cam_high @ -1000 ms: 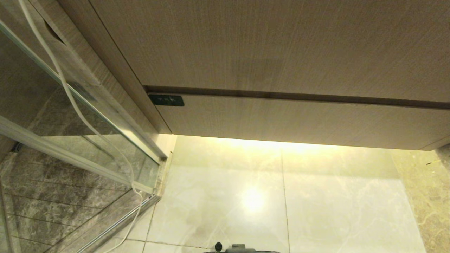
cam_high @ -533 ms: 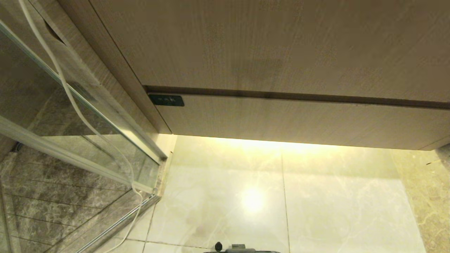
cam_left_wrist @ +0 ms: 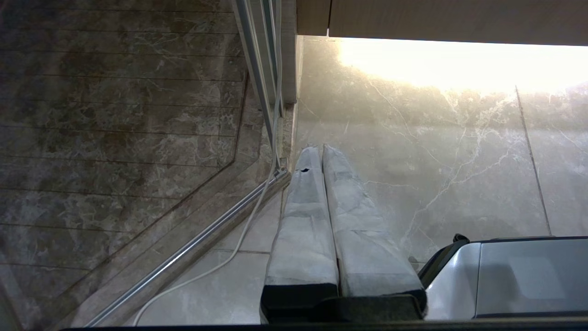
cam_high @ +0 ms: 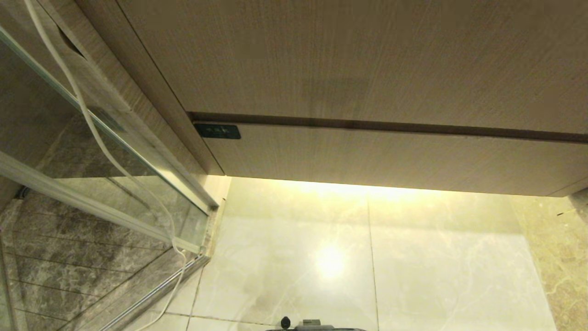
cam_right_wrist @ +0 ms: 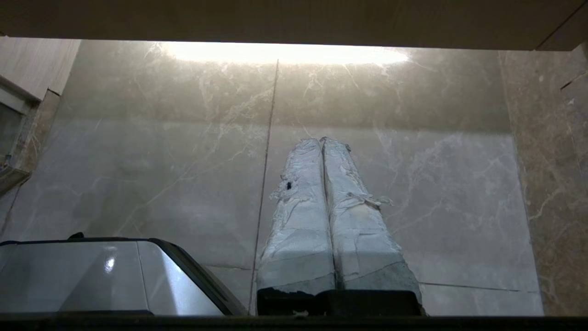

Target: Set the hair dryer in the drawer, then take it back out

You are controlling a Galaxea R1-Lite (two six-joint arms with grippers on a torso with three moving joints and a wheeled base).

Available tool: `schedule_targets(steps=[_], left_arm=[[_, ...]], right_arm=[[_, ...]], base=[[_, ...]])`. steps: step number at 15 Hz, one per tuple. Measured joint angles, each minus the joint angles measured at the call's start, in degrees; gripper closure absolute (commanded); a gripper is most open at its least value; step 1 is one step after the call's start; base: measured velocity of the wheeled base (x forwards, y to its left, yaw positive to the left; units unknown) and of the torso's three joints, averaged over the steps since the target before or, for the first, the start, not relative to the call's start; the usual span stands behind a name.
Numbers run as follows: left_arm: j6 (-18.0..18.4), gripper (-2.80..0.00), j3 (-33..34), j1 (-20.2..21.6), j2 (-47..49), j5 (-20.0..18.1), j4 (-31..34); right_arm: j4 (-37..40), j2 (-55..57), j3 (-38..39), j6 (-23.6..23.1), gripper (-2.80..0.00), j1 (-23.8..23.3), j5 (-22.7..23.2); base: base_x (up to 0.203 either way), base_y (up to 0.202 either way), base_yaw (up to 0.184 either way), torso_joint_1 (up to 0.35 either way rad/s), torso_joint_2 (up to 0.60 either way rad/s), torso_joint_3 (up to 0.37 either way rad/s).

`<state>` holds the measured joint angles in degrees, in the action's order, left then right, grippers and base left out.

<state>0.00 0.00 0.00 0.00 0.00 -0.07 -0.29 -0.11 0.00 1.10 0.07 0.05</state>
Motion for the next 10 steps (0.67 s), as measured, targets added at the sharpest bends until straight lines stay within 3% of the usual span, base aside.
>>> schedule_targets(steps=[10], left_arm=[[0.0,0.00,0.0,0.0,0.0,0.0,0.0]], right_arm=[[0.0,0.0,0.0,0.3,0.00,0.0,-0.1]], base=[[0.000,0.000,0.000,0.000,0.00,0.000]])
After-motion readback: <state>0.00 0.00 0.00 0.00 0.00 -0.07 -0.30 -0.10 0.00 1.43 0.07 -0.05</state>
